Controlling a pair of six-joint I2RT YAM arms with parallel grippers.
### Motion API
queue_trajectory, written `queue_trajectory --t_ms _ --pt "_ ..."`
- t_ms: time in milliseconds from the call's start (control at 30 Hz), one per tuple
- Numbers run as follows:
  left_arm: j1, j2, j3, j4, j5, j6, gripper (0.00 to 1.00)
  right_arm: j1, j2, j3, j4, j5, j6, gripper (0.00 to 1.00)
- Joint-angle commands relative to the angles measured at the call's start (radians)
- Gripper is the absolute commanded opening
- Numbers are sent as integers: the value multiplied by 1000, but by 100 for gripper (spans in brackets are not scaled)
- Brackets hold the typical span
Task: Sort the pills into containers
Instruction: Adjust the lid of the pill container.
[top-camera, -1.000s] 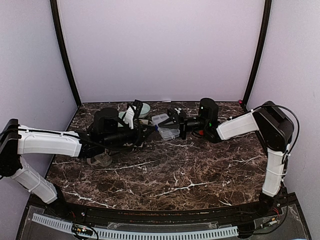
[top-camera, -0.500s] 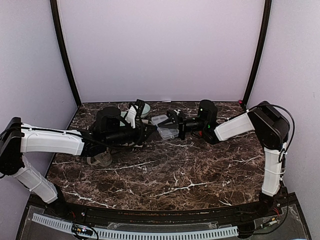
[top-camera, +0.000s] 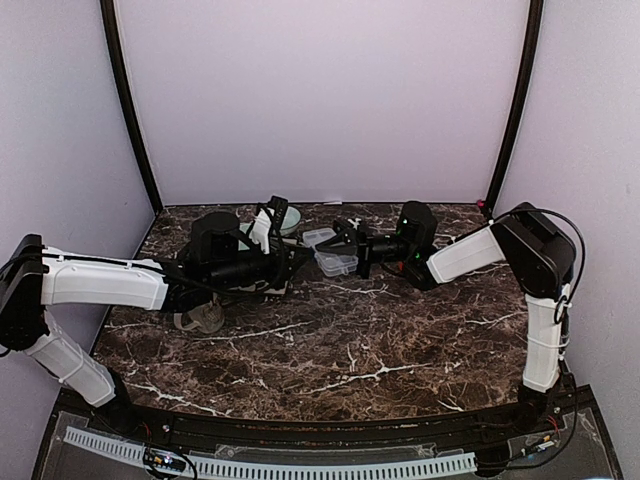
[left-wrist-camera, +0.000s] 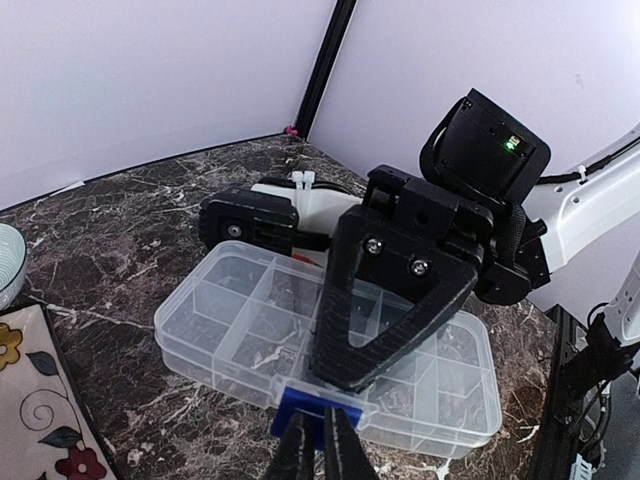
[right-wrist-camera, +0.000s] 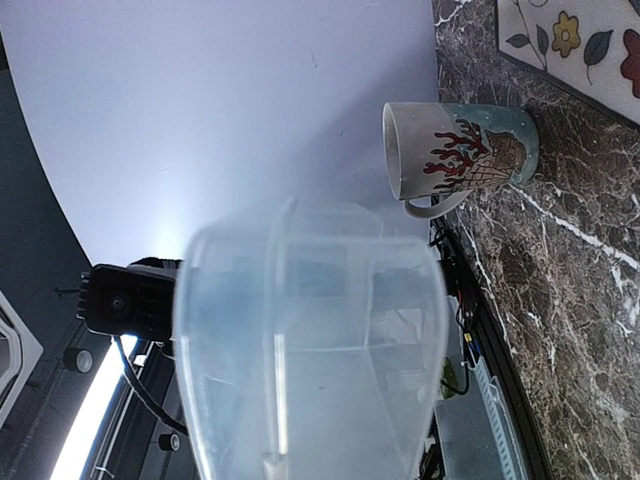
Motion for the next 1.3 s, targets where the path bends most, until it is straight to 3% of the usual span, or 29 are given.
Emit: queue_trajectory --t_ms 0,1267 --pt "8 -2 -23 -6 3 -9 8 3 3 37 100 -4 17 0" --pt "9 20 0 17 25 -14 7 14 15 35 104 -3 28 0"
